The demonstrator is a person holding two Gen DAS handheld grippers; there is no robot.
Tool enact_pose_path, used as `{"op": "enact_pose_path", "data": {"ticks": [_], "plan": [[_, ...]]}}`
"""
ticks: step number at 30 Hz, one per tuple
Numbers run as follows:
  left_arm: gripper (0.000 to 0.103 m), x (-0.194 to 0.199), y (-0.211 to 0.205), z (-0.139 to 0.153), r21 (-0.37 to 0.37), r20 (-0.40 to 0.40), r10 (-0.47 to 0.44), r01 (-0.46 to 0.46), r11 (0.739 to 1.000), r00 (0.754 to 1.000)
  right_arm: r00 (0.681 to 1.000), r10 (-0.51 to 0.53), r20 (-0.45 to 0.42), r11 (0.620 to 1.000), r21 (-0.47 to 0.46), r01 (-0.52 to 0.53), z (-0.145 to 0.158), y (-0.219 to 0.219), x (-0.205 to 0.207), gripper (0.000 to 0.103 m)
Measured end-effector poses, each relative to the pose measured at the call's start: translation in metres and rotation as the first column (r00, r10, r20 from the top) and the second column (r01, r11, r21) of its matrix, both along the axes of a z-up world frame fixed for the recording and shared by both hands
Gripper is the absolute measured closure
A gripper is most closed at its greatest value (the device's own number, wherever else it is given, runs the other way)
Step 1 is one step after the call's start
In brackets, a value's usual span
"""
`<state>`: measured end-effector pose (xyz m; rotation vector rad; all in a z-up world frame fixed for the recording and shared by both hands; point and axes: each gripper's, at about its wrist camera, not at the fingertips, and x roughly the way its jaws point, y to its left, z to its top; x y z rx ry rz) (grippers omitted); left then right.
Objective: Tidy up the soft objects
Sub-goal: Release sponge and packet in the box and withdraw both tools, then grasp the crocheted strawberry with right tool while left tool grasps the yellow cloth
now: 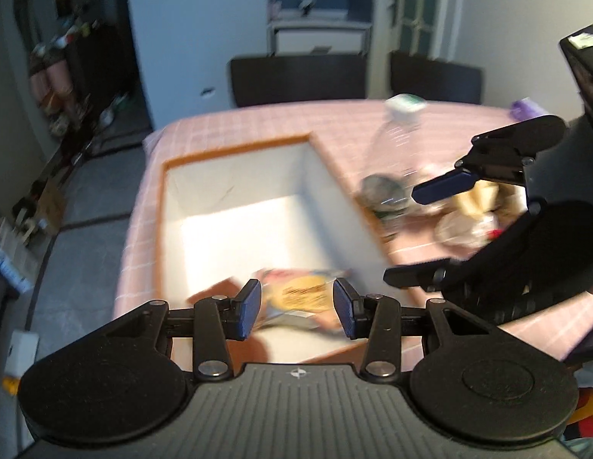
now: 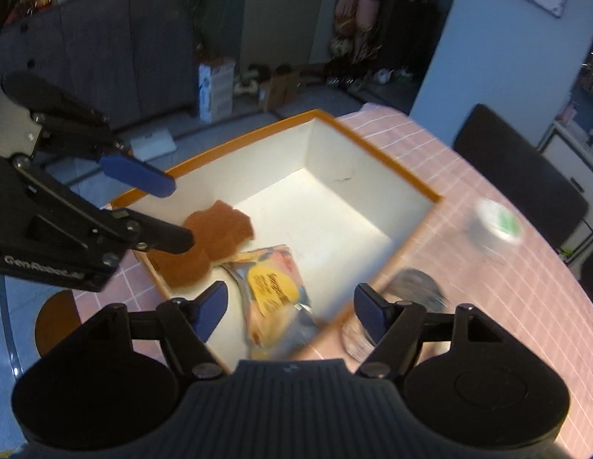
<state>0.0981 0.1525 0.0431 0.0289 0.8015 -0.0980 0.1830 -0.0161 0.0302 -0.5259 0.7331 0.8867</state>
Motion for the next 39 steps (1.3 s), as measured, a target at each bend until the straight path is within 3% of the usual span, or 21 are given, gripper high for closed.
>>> {"op": "enact_pose_path", "data": {"ticks": [7, 14, 17, 20, 26, 32, 37, 38, 39], "plan": [[0.053, -0.018, -0.051, 0.016, -0.094, 0.201, -0.123, 0.144, 0.985, 0.972, 0.985, -0.165, 0.053, 0.982, 0.1, 0.159, 0.018, -0.1, 0.001, 0.029], [0.053, -0.005, -0.112, 0.0, -0.091, 0.307, -0.251, 0.291, 0.952, 0.918, 0.928, -0.369, 0.043, 0.922, 0.147, 0.359, -0.004, -0.184, 0.013, 0.028], [0.053, 0.011, -0.134, -0.016, -0.115, 0.295, -0.287, 0.332, 0.936, 0.911, 0.905, -0.424, 0.031, 0.9, 0.129, 0.417, -0.026, -0.207, 0.022, 0.028], [0.052, 0.032, -0.152, -0.037, -0.124, 0.272, -0.286, 0.328, 0.937, 0.919, 0.892, -0.451, 0.007, 0.888, 0.103, 0.448, -0.051, -0.219, 0.032, 0.028], [0.052, 0.063, -0.174, -0.078, -0.116, 0.17, -0.274, 0.295, 0.948, 0.947, 0.908, -0.418, -0.038, 0.907, 0.034, 0.419, -0.099, -0.214, 0.052, 0.03], [0.052, 0.076, -0.175, -0.095, -0.111, 0.093, -0.257, 0.267, 0.957, 0.962, 0.914, -0.402, -0.056, 0.916, -0.043, 0.4, -0.13, -0.203, 0.074, 0.039], [0.051, 0.081, -0.184, -0.099, -0.086, 0.079, -0.269, 0.276, 0.957, 0.96, 0.917, -0.387, -0.098, 0.922, -0.02, 0.387, -0.138, -0.201, 0.086, 0.043], [0.049, 0.083, -0.186, -0.1, -0.082, 0.078, -0.273, 0.279, 0.957, 0.959, 0.918, -0.382, -0.101, 0.924, -0.017, 0.383, -0.138, -0.2, 0.086, 0.046], [0.047, 0.084, -0.188, -0.1, -0.078, 0.077, -0.276, 0.281, 0.956, 0.958, 0.921, -0.374, -0.11, 0.927, -0.012, 0.375, -0.138, -0.2, 0.086, 0.056]]}}
